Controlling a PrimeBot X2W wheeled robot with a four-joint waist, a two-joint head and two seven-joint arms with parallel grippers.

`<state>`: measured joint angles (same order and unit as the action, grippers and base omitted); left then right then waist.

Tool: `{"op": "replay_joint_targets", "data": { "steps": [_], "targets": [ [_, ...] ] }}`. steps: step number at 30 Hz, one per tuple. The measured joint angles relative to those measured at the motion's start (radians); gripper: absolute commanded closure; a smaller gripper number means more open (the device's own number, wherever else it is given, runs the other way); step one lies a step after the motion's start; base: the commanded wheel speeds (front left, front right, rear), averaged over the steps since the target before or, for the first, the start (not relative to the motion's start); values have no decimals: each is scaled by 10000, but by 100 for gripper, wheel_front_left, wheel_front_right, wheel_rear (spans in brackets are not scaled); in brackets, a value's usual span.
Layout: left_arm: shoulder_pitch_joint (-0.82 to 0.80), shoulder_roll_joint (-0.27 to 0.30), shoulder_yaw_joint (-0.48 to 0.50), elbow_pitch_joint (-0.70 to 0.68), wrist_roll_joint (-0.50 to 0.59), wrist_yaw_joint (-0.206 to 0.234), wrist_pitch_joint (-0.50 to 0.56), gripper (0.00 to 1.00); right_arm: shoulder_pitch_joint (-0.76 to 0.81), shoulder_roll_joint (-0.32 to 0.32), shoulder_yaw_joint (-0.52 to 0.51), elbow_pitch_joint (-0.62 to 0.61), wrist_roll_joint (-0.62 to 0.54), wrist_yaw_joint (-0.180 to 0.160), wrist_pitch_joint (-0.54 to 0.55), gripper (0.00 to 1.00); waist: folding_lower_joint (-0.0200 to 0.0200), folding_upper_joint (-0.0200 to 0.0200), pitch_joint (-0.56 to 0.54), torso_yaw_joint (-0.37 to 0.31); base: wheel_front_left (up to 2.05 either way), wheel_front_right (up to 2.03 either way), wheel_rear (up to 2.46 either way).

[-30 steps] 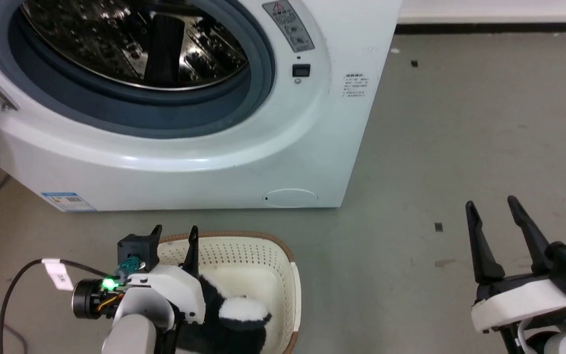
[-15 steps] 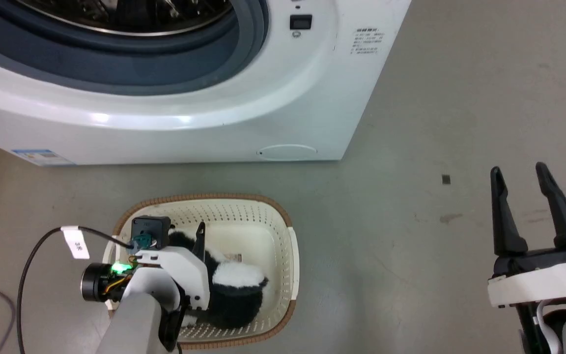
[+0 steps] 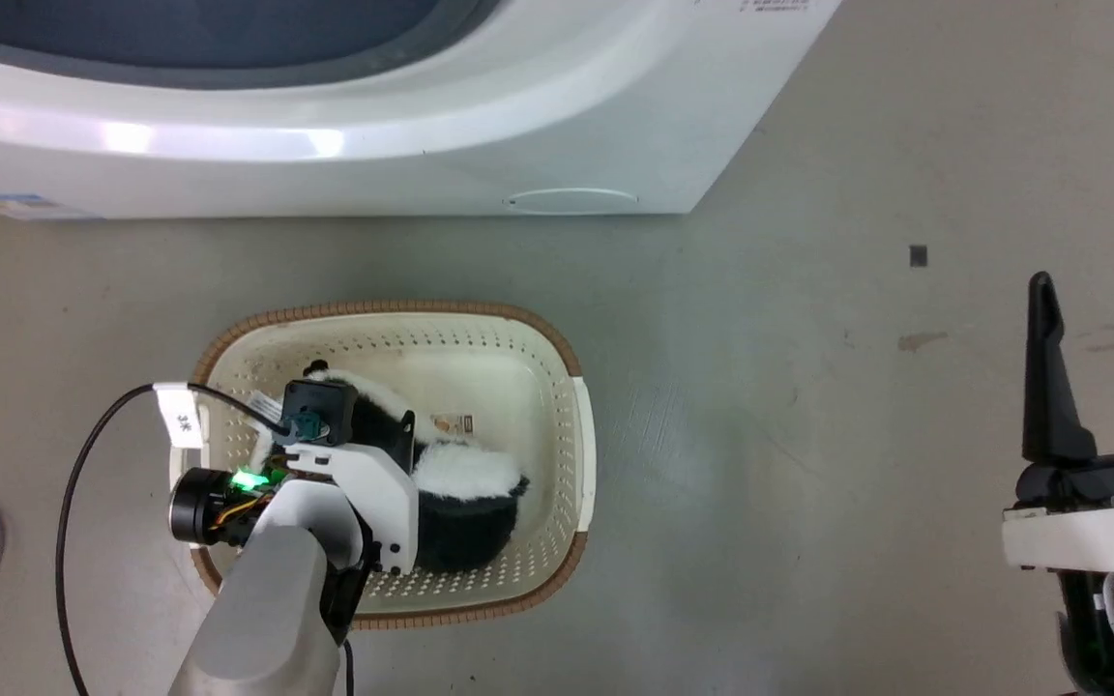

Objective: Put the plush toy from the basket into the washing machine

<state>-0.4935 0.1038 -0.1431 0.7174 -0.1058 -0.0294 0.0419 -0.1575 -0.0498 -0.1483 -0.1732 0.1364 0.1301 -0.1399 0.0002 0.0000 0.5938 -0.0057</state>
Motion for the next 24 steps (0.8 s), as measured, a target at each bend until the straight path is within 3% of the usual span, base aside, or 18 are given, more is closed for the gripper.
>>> {"op": "replay_joint_targets", "data": {
  "steps": [24],
  "targets": [
    [-1878, 94, -742, 2405, -401, 174, 19, 0, -590, 0, -529, -867, 159, 0, -504, 0, -1, 0, 2436, 275, 0, 0, 0]
  ]
}}
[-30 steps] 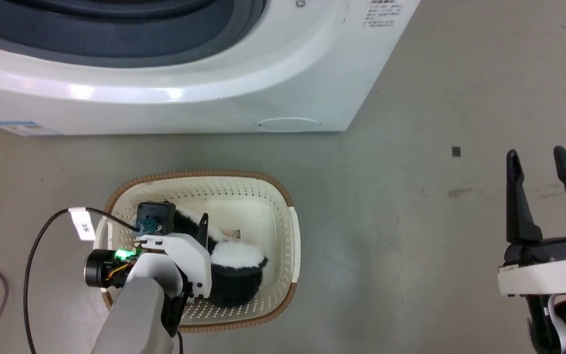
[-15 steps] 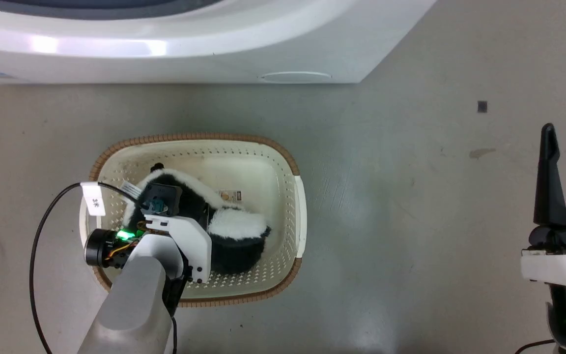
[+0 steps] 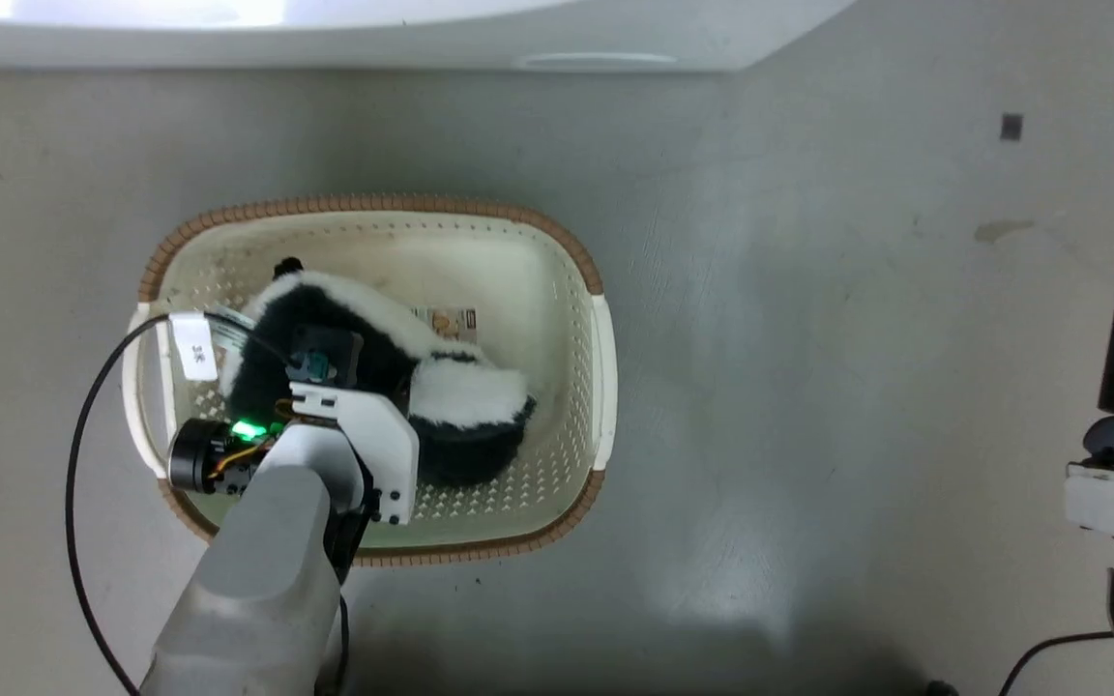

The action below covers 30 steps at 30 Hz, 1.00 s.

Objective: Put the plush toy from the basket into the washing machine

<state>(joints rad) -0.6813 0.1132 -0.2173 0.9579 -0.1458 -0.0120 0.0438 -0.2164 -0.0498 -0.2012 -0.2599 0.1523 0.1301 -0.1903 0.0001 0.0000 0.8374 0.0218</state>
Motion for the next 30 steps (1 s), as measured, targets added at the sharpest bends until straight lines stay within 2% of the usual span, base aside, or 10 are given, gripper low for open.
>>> {"op": "replay_joint_targets", "data": {
  "steps": [16, 29, 30],
  "targets": [
    [-1647, -92, -491, 1383, -462, -263, -19, 0, -415, 0, -282, -470, 127, 0, -337, 0, -1, 0, 1459, 121, 0, 0, 0],
    [-2897, -94, -878, 2472, -932, -267, -263, 0, -845, 0, -652, -968, 502, 0, -589, 0, -1, 0, 2355, 80, 0, 0, 0],
    [-2997, -96, -918, 2564, -961, -284, -263, 27, -892, 0, -675, -1009, 522, 0, -598, 0, -1, 0, 2407, 78, 0, 0, 0]
  ]
}}
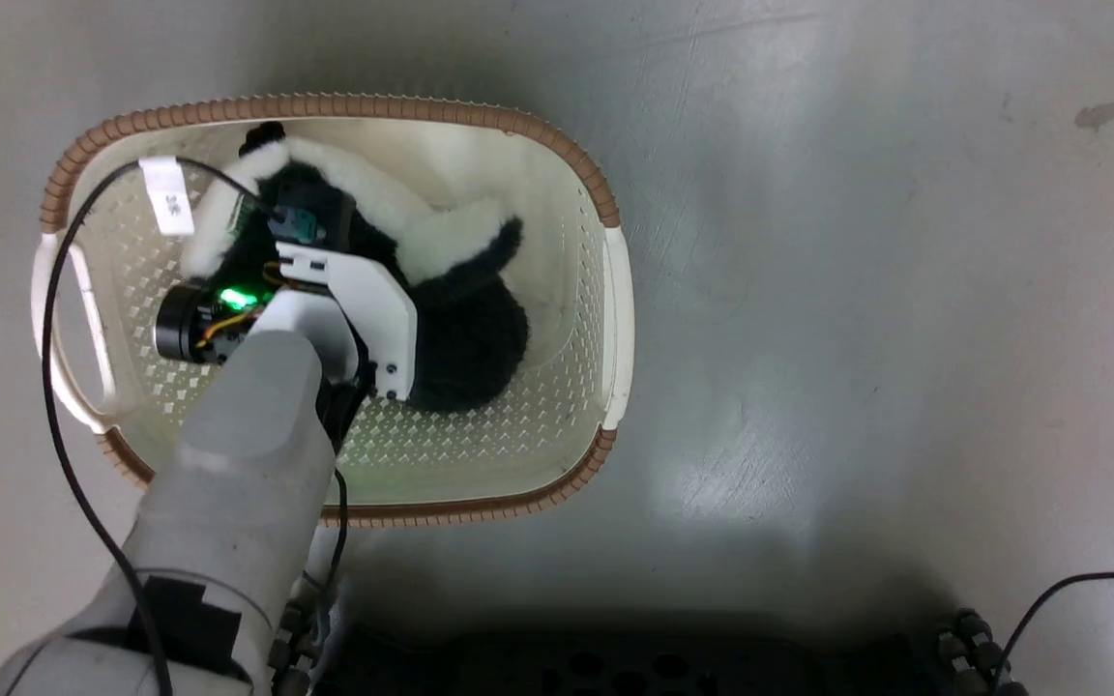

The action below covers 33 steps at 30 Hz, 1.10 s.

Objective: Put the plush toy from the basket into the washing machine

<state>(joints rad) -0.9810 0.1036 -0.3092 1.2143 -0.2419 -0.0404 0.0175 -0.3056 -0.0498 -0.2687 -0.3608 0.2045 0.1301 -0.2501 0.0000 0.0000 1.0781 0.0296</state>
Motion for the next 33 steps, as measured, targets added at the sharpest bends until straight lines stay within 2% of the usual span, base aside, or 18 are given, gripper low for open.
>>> {"op": "replay_joint_targets", "data": {
  "steps": [1, 2, 17, 26, 33],
  "targets": [
    [-101, -2, -38, 92, -12, -38, -12, 78, -56, 0, -27, -44, 12, 0, -19, 0, 0, 0, 54, -1, 0, 0, 0],
    [-185, 0, -65, 157, -46, -75, -10, 100, -97, 0, -61, -69, 17, 0, -35, 0, 1, 0, 79, -3, 0, 0, 0],
    [162, 54, -332, 608, -251, -314, -267, 100, -164, 0, -140, 270, 257, 0, -73, 0, 1, 0, -912, -192, 0, 0, 0],
    [1051, 107, -353, 771, -522, -589, -911, 100, -33, 2, 169, 1030, 495, 0, -73, 0, 0, 0, -2370, -352, 0, 0, 0],
    [1731, 86, -631, 779, -593, -775, -1854, 100, 585, 0, 337, 1547, 520, 0, -73, 0, 1, 0, -3817, -384, 0, 0, 0]
  ]
}}
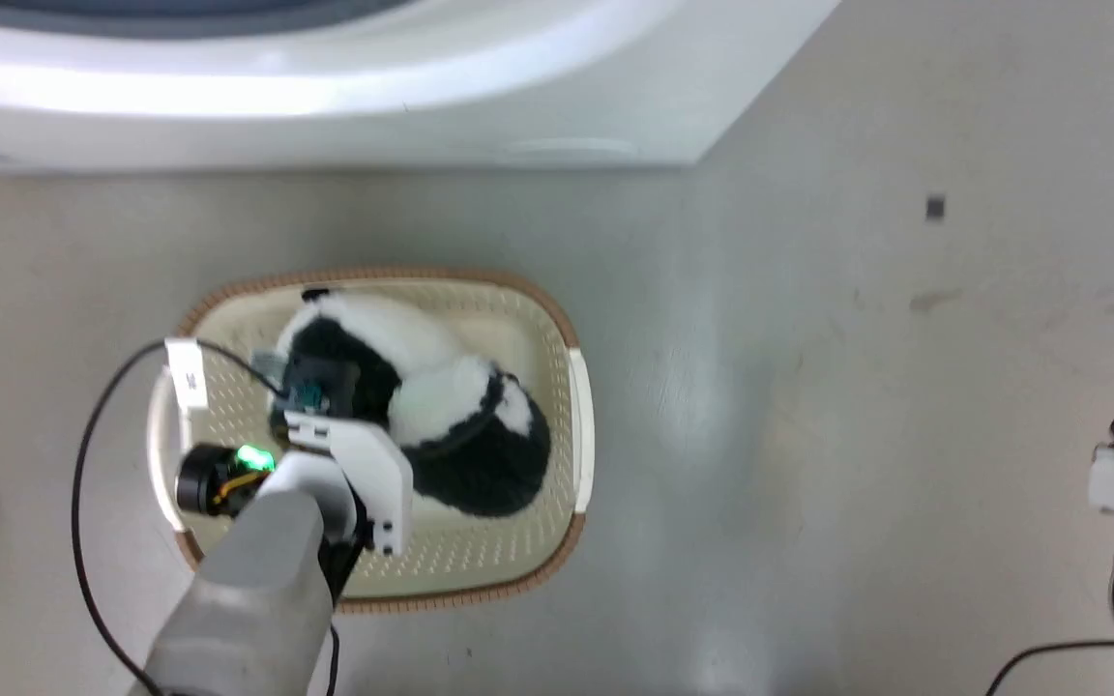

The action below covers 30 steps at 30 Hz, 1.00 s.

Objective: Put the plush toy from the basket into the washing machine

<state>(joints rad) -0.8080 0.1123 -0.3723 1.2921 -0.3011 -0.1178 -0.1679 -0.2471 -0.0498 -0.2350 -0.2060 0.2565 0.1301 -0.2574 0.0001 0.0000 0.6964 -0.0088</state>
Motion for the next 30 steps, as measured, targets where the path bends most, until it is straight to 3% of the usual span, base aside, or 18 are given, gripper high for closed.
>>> {"op": "replay_joint_targets", "data": {
  "steps": [12, 23, 30],
  "targets": [
    [1176, 71, -67, -917, -105, -38, -815, 100, 1225, 2, -4, 548, 10, 0, 0, 0, -2, 1, -2497, 299, 0, 0, 0],
    [2531, 566, 391, -3969, 35, 591, -880, 100, 1905, 2, 50, 746, 192, 0, -2, 0, -2, 0, -4347, 722, 0, 0, 0],
    [2756, 899, 965, -5530, 105, 1005, -882, 100, 2117, 2, 119, 757, 267, 0, 0, 0, -3, 0, -4868, 778, 0, 0, 0]
  ]
}}
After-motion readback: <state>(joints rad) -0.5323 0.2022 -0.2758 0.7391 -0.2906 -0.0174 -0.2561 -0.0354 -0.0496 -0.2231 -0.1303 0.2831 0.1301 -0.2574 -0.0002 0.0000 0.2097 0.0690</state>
